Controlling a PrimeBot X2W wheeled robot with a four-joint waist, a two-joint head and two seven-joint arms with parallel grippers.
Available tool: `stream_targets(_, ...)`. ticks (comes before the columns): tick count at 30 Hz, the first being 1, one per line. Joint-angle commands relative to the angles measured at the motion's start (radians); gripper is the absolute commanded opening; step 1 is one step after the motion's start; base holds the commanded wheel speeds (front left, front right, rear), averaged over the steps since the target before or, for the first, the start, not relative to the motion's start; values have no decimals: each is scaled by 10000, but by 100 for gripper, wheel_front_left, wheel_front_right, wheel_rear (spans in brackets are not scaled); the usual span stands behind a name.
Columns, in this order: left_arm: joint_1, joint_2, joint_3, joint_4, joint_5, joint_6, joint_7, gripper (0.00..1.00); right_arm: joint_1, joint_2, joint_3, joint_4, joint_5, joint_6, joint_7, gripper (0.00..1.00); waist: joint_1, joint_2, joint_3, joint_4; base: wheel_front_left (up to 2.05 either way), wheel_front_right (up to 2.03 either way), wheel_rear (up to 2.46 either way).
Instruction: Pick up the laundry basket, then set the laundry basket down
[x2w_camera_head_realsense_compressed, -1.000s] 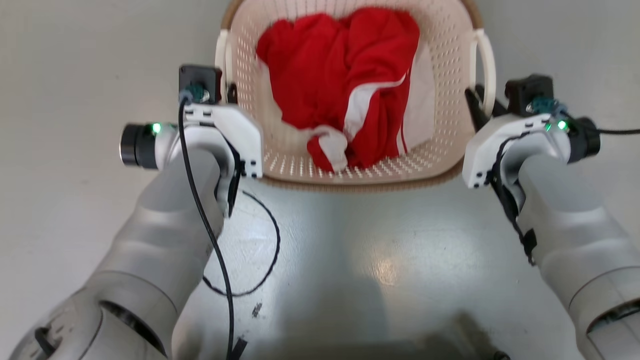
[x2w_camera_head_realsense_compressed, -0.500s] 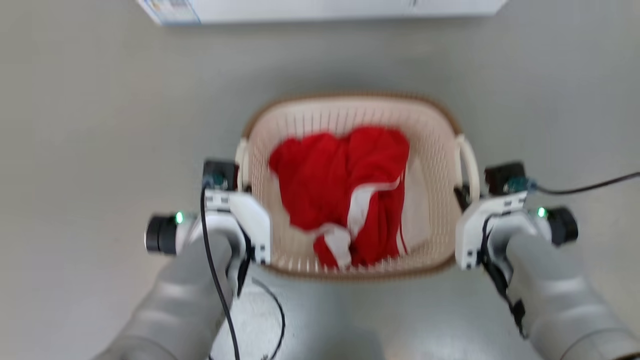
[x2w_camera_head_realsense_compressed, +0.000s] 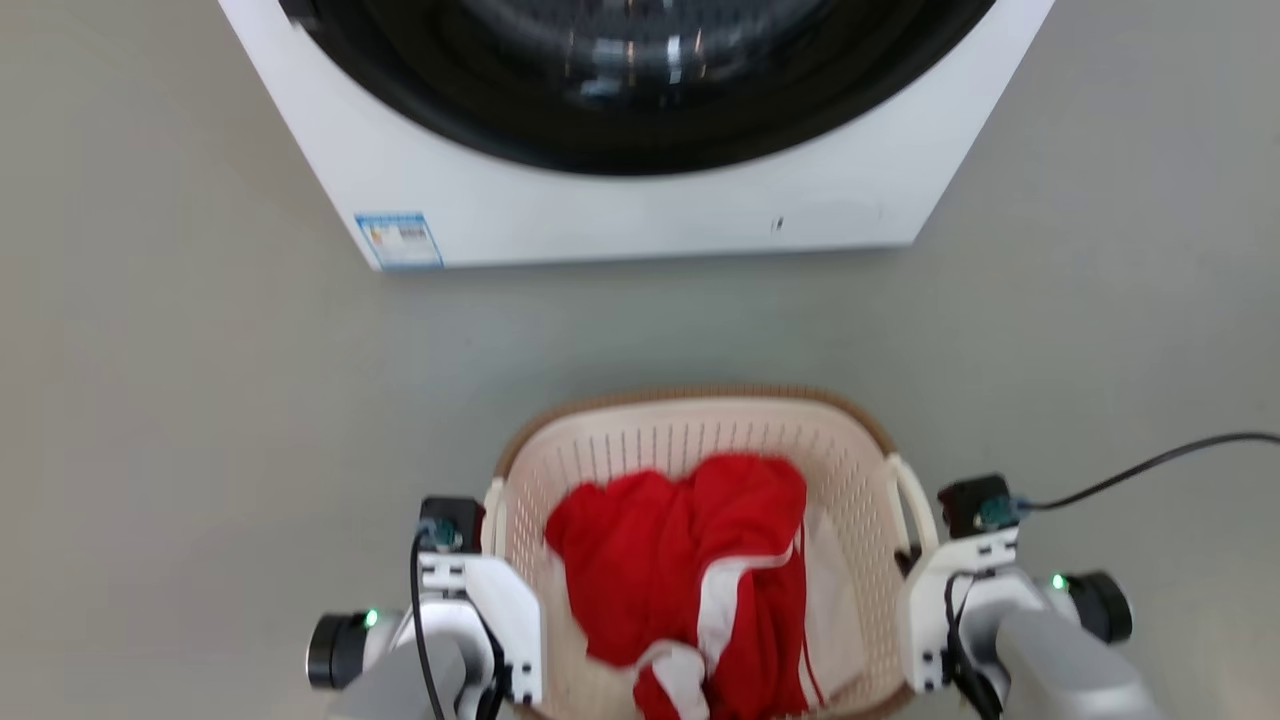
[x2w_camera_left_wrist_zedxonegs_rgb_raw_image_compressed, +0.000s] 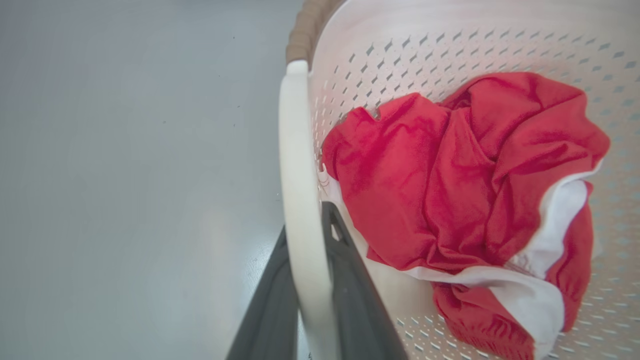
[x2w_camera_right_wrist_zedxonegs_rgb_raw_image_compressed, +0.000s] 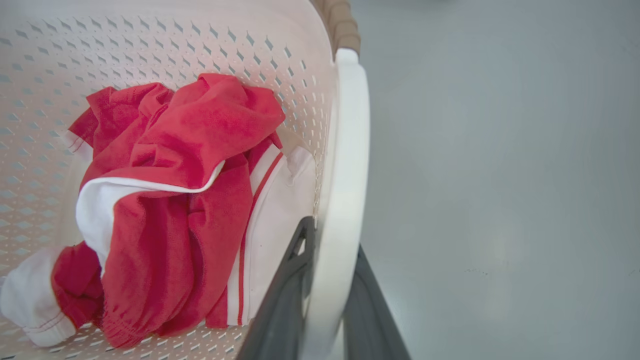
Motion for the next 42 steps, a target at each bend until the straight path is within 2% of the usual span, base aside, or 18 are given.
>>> stream_targets(1,126,166,16,-71,-23,-88,-36,0,395,129,395,-111,102,71,139,0,0,0,-803,-97,0,0,0)
stream_targets(12,943,166,-305,104,-257,-273,358,0,1342,139,1554,-935,1020,71,1348,0,0,0,-2203,-267,0,0,0)
stream_targets(18,1215,166,-434,88,-380,-338,464,0,1353,140,1910,-970,1319,71,1626,0,0,0,-2759,-379,0,0,0)
stream_targets(42,1097,166,-785,48,-725,-363,443,0,1065,141,2525,-746,2079,71,1779,0,0,0,-3069,-401,0,0,0)
